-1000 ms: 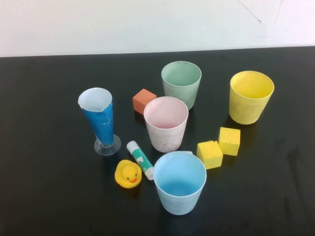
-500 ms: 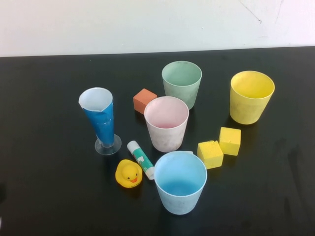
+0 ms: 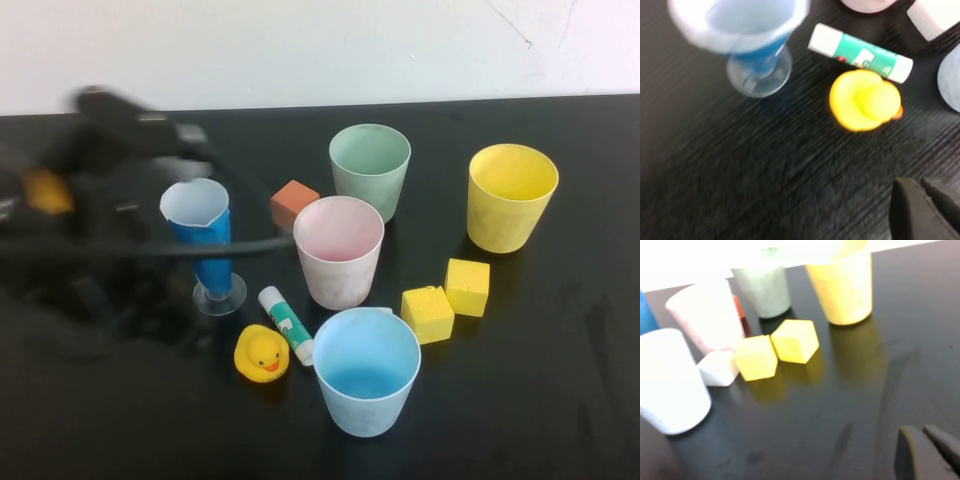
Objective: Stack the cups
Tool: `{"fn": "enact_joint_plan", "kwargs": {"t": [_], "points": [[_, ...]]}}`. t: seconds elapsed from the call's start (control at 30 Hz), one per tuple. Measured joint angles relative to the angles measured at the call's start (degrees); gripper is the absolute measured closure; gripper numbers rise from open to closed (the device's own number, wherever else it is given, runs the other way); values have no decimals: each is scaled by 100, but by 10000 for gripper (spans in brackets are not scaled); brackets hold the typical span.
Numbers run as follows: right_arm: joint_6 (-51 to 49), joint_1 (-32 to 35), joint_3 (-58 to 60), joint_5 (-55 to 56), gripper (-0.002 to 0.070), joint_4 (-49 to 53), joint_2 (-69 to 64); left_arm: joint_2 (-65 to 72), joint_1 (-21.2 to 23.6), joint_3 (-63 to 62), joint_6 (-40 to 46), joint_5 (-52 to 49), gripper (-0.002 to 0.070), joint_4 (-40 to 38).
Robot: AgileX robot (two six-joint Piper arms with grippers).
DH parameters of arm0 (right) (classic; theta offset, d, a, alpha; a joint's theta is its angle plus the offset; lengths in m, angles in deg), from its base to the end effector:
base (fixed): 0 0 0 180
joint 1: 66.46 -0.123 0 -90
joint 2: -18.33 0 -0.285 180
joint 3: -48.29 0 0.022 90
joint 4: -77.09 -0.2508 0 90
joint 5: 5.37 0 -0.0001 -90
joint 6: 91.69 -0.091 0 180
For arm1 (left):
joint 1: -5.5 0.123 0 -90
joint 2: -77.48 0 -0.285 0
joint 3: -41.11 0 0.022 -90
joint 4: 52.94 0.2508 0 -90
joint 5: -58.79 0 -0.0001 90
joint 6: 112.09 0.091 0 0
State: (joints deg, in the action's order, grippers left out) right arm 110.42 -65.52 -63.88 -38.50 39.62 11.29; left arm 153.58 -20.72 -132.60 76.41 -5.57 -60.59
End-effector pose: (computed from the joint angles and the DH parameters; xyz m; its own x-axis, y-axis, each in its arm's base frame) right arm 0.0378 0.0297 0.2263 -0.2654 0.1776 -0.9476 -0.2651 0.9315 0.2489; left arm 0.1987 -0.1101 0.3792 -0.7006 0.4448 -0.5580 0.5634 0.8246 -0.0500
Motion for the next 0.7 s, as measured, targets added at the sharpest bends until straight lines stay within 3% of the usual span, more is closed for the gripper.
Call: {"fn": "enact_joint_plan", "kwargs": {"t": [0.17,0.33,0.43,0.7], "points": [[123,0,-90,-261,679,0,0,1164,-761,-1066,-243,-487,589,435],[134,0,-90,-329,679,0,0,1995,-1055,-1873,-322,-627,361,367],[134,0,-90,-339,679,0,0,2318,-1160,-2045,-322,-628,272,308],[134,0,-90,-340,679,0,0,2874,-1374,-2101,-424,-638,234,320]]}}
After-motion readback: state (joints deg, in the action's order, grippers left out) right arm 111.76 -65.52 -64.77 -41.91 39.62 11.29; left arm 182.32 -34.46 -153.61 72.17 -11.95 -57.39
